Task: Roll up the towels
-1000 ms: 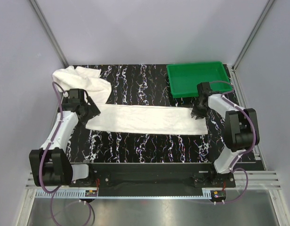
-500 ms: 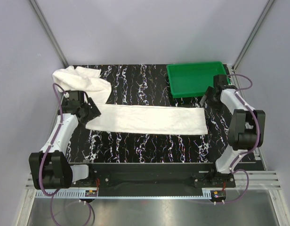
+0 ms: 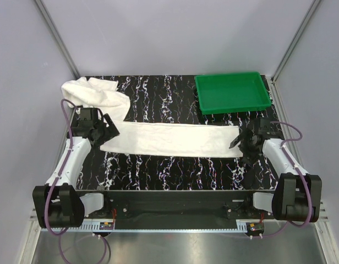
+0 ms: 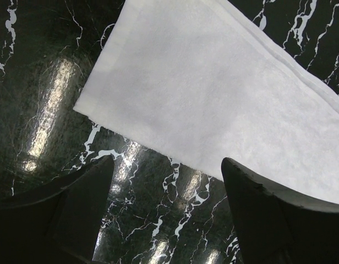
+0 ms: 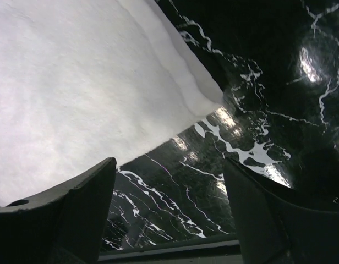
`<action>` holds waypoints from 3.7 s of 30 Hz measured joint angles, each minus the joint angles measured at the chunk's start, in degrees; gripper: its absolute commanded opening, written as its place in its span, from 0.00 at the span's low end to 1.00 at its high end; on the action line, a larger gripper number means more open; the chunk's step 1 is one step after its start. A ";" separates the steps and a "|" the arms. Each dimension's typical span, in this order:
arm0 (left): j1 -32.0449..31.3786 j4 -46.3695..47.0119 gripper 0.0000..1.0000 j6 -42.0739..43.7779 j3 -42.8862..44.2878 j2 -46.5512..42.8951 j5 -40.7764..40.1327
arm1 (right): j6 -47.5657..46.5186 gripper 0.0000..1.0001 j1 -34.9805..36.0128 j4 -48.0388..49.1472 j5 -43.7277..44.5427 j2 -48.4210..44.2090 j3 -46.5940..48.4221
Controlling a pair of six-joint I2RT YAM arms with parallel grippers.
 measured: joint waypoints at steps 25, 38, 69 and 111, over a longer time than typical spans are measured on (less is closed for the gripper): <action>-3.17 0.00 0.84 0.57 0.00 -1.18 1.31 | 10.32 0.63 -4.96 10.29 5.05 -0.70 -11.17; -3.41 -0.02 0.84 0.59 0.00 -0.83 0.92 | 9.44 0.18 -7.89 19.52 -0.04 3.34 -12.55; -7.52 -3.23 0.85 2.64 -0.17 -3.06 -1.79 | -3.74 0.00 -16.61 3.58 6.58 -6.19 0.15; -4.00 -13.97 0.86 0.85 1.86 -20.20 0.57 | -3.87 0.00 45.62 -27.78 9.01 64.41 103.27</action>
